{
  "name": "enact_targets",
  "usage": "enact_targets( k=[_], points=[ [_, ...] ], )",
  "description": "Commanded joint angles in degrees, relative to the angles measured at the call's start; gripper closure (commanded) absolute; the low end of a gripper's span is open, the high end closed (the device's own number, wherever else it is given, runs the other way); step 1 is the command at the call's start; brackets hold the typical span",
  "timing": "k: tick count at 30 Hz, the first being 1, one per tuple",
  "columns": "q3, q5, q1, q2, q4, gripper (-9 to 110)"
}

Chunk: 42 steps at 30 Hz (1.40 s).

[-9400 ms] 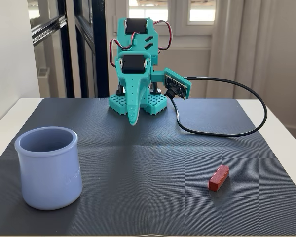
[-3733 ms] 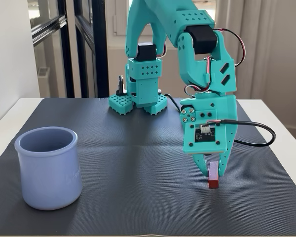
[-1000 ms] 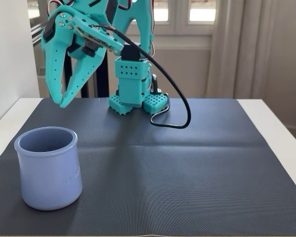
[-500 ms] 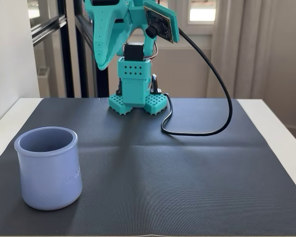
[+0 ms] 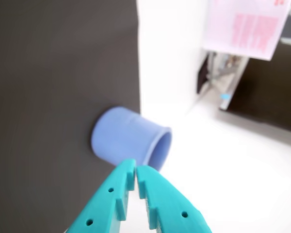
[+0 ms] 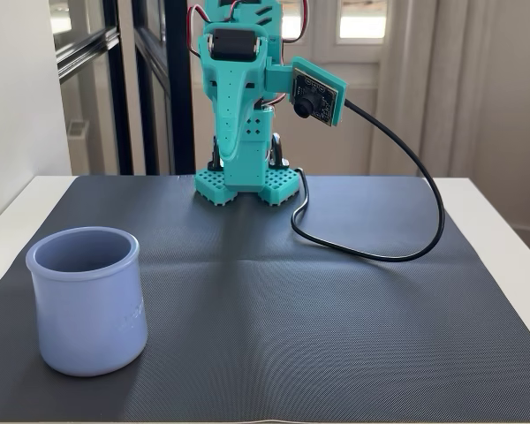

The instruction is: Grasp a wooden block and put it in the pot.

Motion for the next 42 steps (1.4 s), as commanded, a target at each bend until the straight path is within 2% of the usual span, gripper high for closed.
enact_targets(
  k=[1, 16, 29, 42],
  points=[
    [3.0, -0.2, -1.4, 4.1, -0.4, 101],
    [19.7, -0.2, -3.6, 21.7, -0.2, 101],
    [19.7, -0.5, -3.5, 22.3, 8.3, 101],
    [19.7, -0.7, -3.4, 22.3, 8.3, 101]
  ],
)
